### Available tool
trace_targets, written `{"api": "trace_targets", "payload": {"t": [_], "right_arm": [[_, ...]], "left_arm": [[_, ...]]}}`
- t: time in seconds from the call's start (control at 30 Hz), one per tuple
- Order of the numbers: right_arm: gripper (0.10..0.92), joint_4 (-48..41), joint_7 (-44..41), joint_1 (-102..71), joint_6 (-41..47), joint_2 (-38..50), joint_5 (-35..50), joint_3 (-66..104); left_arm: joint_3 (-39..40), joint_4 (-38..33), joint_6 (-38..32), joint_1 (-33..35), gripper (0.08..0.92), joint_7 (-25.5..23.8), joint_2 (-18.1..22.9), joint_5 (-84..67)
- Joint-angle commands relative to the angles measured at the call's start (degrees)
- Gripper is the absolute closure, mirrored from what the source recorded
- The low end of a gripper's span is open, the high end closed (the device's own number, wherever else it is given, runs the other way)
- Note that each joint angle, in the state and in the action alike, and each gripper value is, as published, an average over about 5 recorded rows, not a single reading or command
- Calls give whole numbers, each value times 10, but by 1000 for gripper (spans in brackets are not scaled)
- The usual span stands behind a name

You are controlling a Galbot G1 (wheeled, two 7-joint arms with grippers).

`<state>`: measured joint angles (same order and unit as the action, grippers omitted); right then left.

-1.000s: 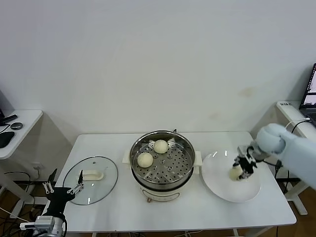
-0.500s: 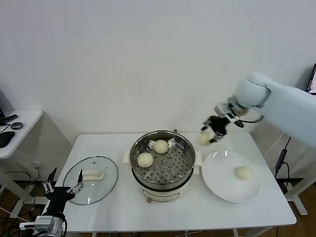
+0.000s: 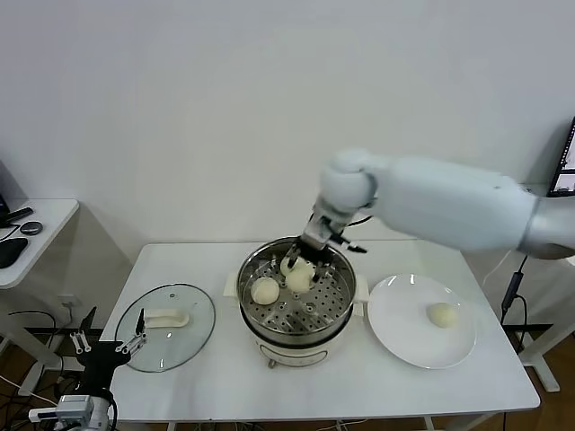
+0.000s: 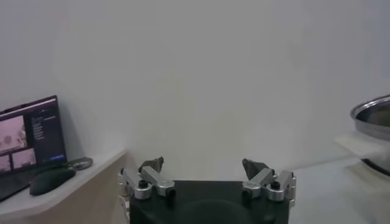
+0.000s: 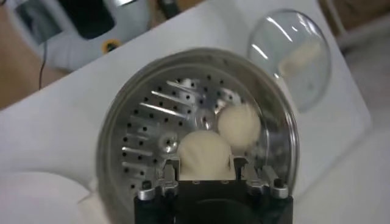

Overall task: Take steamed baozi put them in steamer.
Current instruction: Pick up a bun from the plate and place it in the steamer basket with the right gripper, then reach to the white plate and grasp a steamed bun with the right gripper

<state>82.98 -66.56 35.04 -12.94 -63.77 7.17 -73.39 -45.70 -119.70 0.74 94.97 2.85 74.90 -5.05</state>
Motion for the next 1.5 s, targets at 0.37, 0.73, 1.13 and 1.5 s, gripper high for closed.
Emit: {"api": "trace_targets", "payload": {"t": [0.37,0.73,1.13,1.5], "right_arm": [[498,4,6,-46,-127,-73,-124,-33],[455,3,9,-71,-131,-49,-144,-16],[206,27,-25,19,-24,83,-77,34],[203,67,14,-44,220,344,-22,102]], "left_arm": [[-4,14,-1,-5,177,0,1,1],[-4,15,0,-5,177,0,-1,1],[-5,12,2,-11,177,-2,-9,-2],[16,18,5,-23,177,-4,-22,6]]}}
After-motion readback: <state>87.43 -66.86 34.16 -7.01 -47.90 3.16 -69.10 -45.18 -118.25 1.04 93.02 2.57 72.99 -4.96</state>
